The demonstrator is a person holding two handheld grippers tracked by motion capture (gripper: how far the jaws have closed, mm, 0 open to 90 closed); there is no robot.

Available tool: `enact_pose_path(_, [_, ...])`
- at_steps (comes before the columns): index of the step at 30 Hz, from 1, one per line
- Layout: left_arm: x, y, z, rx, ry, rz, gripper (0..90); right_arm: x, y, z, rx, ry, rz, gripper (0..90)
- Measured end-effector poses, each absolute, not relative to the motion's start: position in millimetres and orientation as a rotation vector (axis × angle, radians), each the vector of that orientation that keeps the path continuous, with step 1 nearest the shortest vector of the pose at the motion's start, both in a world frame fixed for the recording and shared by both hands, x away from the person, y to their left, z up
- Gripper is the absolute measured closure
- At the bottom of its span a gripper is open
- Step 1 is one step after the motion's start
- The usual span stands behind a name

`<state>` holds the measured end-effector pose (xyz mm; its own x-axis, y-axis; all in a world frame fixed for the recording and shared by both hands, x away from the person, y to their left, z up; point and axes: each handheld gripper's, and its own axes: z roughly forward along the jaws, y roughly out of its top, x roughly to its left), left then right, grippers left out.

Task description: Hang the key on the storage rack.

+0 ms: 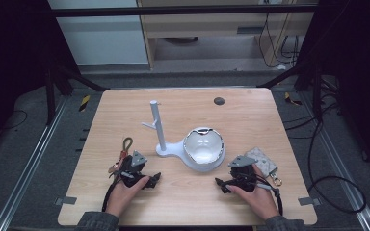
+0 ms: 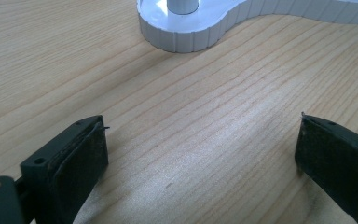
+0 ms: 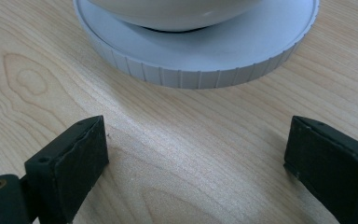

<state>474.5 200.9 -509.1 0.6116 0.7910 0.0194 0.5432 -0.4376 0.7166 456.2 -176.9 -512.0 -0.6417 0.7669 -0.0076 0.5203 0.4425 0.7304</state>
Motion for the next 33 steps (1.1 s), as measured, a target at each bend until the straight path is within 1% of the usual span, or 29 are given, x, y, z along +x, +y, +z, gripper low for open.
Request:
enact_pose_path(11, [474.0, 201.4, -509.0, 2.152, 1.044, 0.461, 1.6, 456.6, -177.1, -512.2, 1.099, 2.362, 1.019, 5.4])
enact_pose_path(15, [471.0, 203.3, -506.9, 2.157, 1.03, 0.459, 4.0, 457.0, -177.1, -512.3, 1.098, 2.361, 1.019, 5.1])
enact_pose_path(20, [462.7, 217.8, -489.7, 2.093, 1.048, 0.477, 5.0, 455.7, -177.3, -512.2, 1.118, 2.353, 1.018, 4.8])
enact_pose_path(25, [467.2, 231.3, -475.3, 2.103, 1.095, 0.493, 5.8, 455.7, -178.1, -512.3, 1.114, 2.353, 1.016, 4.7])
enact_pose_path(28, [478.5, 247.8, -454.6, 2.154, 1.161, 0.547, 5.8, 454.9, -179.0, -512.2, 1.117, 2.354, 1.014, 4.5])
enact_pose_path(33, [499.2, 268.9, -436.2, 2.186, 1.269, 0.586, 7.8, 452.7, -182.1, -512.4, 1.103, 2.365, 1.014, 3.4])
